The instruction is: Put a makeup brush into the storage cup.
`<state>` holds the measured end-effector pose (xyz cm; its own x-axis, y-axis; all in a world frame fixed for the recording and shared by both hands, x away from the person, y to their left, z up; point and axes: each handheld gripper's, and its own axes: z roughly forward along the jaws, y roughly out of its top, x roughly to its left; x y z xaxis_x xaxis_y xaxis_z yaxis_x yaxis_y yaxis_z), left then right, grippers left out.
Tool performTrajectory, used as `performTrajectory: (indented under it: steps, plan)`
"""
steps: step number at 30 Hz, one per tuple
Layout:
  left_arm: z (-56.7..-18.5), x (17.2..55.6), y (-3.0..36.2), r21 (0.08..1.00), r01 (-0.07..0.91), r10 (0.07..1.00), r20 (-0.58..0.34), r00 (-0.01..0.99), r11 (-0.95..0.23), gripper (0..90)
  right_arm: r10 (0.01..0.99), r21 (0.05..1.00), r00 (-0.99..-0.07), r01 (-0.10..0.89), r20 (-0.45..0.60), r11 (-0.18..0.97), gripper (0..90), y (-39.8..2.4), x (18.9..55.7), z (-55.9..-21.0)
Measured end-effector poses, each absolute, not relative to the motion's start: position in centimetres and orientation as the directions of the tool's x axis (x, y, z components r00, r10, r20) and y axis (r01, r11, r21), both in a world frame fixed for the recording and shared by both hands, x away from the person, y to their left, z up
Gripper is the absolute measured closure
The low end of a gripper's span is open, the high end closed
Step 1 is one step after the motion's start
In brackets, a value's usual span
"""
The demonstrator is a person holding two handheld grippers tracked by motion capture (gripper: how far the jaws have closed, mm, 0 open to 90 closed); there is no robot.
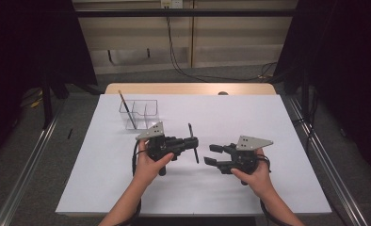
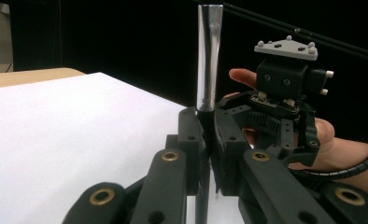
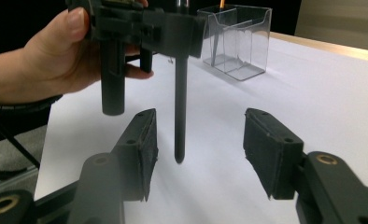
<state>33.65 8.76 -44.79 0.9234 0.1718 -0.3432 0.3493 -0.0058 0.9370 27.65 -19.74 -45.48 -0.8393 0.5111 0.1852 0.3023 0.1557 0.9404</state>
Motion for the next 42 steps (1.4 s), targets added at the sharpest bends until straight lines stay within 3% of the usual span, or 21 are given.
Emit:
performTrajectory:
  steps: [10,21,42]
  plan:
    - [-44.6,33.7,9.1,0.940,0.341,0.183,-0.335,0.924,-0.003,83.2,0.529,0.945,-0.841,0.255,0.112,0.204,30.3,-20.7,27.9,-45.3]
    - [-44.4,33.7,9.4,0.944,0.330,0.194,-0.323,0.926,-0.004,83.3,0.557,0.951,-0.821,0.260,0.125,0.169,10.9,-21.6,27.9,-45.2]
    - [-44.1,33.8,10.0,0.950,0.313,0.214,-0.304,0.928,-0.013,83.5,0.587,0.948,-0.803,0.257,0.102,0.187,2.4,-24.4,27.1,-45.1]
